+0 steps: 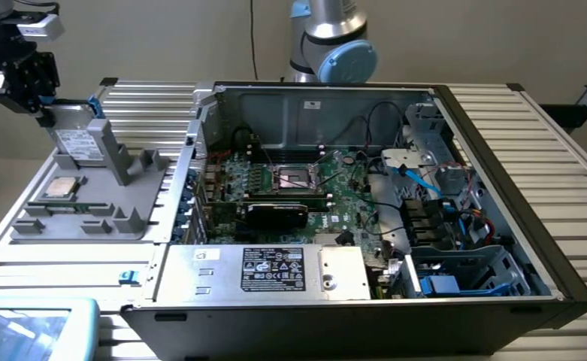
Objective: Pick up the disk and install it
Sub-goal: 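Pick up the disk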
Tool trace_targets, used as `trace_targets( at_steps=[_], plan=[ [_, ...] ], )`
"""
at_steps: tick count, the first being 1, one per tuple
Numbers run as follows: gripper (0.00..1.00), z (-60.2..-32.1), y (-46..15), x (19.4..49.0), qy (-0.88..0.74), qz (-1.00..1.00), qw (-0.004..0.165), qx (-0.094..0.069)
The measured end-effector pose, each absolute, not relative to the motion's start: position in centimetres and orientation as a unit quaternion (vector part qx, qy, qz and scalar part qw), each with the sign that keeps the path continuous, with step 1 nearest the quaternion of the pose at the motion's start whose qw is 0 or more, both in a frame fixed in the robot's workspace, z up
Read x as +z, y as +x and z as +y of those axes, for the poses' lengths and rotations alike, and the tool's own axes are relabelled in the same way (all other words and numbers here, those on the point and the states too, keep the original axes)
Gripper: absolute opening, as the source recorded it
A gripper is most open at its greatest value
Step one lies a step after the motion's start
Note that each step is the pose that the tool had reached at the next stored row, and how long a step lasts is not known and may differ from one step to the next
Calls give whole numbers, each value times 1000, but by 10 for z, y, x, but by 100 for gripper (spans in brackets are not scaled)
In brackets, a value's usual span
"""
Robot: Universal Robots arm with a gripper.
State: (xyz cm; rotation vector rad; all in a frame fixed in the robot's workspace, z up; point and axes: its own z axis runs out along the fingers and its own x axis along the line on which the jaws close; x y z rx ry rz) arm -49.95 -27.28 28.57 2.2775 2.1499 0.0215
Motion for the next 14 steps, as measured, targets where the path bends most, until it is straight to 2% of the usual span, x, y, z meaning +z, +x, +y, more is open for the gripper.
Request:
trace_targets(
  at_steps=[14],
  plan=[
    [37,-273,-499,291,727,687,5,6]
  ],
)
